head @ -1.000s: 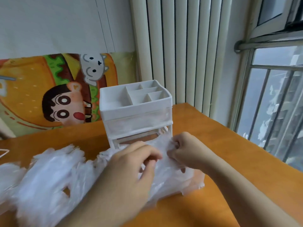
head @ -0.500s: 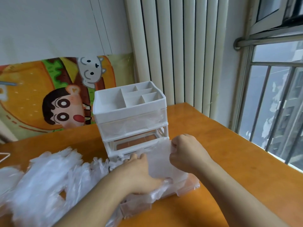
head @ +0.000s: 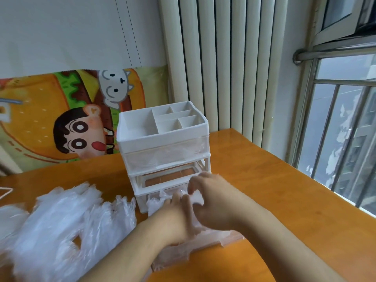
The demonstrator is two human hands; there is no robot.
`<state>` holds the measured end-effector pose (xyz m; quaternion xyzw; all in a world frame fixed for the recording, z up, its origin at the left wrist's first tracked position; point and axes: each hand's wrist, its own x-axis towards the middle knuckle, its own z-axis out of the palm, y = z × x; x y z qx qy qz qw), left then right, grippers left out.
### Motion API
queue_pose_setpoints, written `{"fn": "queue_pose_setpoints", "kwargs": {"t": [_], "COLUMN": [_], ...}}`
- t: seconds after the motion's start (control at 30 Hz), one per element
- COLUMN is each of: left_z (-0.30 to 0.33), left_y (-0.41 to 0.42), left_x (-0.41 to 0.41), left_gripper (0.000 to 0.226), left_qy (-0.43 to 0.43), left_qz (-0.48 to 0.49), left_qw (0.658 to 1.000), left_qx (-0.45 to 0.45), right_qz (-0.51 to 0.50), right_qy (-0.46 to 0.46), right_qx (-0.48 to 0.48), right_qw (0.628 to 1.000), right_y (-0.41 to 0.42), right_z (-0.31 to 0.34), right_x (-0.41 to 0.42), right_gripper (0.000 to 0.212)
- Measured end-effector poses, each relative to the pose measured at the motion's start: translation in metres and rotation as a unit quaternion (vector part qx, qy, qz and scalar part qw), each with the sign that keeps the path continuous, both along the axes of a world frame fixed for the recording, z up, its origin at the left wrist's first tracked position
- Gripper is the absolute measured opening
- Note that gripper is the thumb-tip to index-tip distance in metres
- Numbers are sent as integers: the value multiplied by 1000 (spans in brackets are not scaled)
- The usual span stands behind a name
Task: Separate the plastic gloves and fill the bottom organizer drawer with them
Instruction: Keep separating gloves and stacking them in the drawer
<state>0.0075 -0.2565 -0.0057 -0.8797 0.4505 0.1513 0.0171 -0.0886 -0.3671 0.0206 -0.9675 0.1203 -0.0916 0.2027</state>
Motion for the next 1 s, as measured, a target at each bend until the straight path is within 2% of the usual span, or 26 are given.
{"fn": "queue_pose_setpoints", "kwargs": {"t": [0.07, 0.13, 0.23, 0.33, 0.57, 0.7, 0.8, 0.9, 1.0], "left_z": [-5, -9, -10, -6, 2, 7, 16, 26, 28], "left_y": [1, 0, -3, -2, 0, 9, 16, 17, 10], "left_x": [2, 6, 7, 8, 4, 6, 3, -2, -5], "left_gripper": [60, 77, 96, 101, 105, 94, 91, 90, 80], "left_qy": [24, 55, 83, 107, 112, 107, 66, -14, -31], "left_qz": [18, 48, 85, 119, 133, 153, 150, 138, 142], "left_qw": [1000, 997, 993, 987, 984, 982, 986, 990, 985], "left_qx": [6, -9, -22, -18, -34, -9, 9, 37, 88], "right_qz": [3, -5, -21, -23, -8, -4, -1, -3, 0], "right_qy": [105, 167, 209, 241, 255, 280, 308, 335, 348], "right_qx": [25, 17, 24, 14, -7, -28, -37, -45, -64], "right_qw": [994, 986, 977, 970, 967, 960, 951, 941, 935], "right_y": [3, 1, -4, -4, 1, 9, 14, 16, 17], "right_z": [-8, -14, -15, -13, -9, -12, -10, -13, -22], "right_x": [2, 5, 9, 12, 23, 27, 30, 37, 45], "right_gripper": [44, 55, 81, 95, 97, 101, 106, 105, 107]}}
